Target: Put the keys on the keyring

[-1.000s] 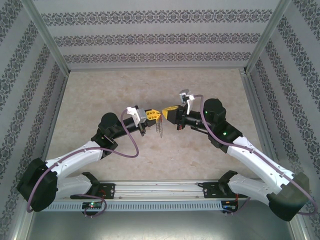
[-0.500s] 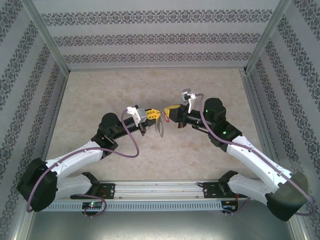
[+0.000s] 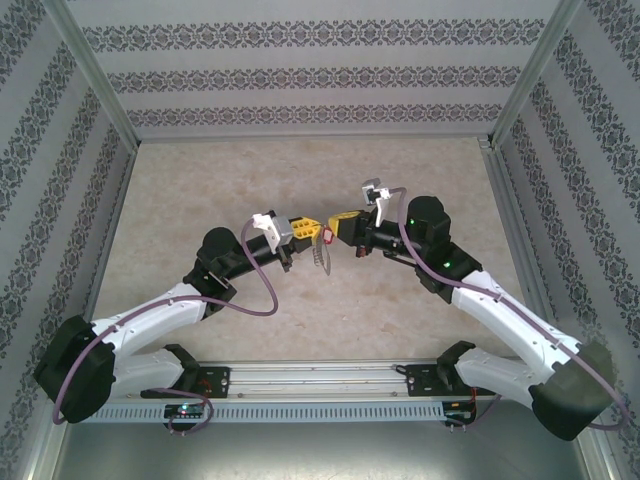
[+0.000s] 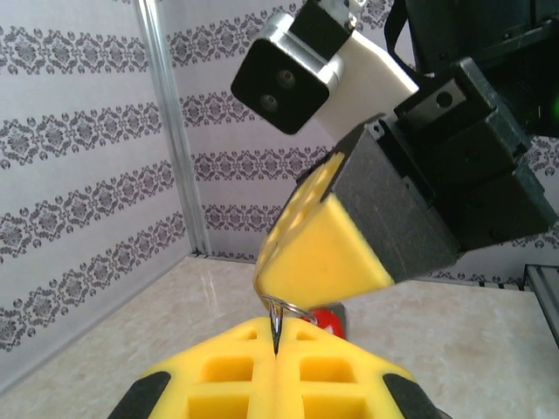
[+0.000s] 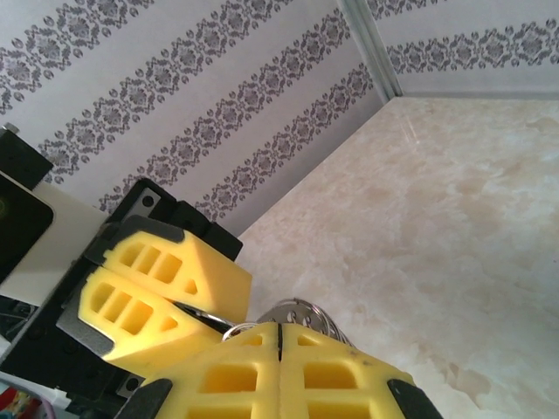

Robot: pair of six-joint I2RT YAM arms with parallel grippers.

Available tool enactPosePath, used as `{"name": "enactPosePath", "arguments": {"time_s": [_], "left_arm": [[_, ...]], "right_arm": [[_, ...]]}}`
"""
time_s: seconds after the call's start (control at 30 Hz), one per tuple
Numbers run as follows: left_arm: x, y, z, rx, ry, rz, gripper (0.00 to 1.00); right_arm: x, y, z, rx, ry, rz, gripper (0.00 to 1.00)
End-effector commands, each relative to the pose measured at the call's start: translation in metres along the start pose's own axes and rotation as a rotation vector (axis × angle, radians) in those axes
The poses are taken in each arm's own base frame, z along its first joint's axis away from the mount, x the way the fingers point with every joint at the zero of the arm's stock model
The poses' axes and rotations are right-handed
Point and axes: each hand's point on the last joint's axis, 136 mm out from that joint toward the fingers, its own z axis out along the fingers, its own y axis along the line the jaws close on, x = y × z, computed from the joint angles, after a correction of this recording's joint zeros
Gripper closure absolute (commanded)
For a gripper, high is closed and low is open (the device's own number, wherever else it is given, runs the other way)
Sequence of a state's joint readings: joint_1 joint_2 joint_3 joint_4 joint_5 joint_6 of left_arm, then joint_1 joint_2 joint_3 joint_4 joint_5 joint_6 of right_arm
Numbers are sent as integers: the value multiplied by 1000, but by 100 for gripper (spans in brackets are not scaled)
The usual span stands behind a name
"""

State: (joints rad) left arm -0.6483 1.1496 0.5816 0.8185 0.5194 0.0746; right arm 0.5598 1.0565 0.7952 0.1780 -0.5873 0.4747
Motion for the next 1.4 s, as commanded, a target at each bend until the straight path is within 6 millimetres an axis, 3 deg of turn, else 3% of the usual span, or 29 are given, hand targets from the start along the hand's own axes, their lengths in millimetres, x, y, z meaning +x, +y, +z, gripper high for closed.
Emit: {"name": "enactPosePath", "arguments": {"time_s": [0.0, 0.33, 0.57, 0.6, 0.73, 0.8, 0.97, 1.37], "left_arm": [[-44, -2, -4, -12, -169, 36, 100], [-48, 2, -5, -33, -205, 19, 100], [-48, 1, -6, -31, -202, 15, 100], [-48, 1, -6, -31, -202, 14, 100], [-46, 1, -6, -29, -196, 11, 100], [-45, 1, -6, -28, -195, 10, 100], [-44, 0, -5, -22, -193, 10, 100], [-43, 0, -4, -17, -191, 6, 100]], "right_arm": [[11, -1, 5, -10, 35, 21, 100], [18, -2, 5, -5, 42, 32, 100], [-8, -10, -18, 68, -63, 27, 100], [-13, -9, -24, 68, -86, 26, 97], [-30, 13, -39, 24, -144, -4, 66], [-35, 23, -40, -12, -151, -11, 58], [-34, 40, -30, -72, -121, -33, 55], [-35, 48, -13, -113, -96, -43, 57]]}}
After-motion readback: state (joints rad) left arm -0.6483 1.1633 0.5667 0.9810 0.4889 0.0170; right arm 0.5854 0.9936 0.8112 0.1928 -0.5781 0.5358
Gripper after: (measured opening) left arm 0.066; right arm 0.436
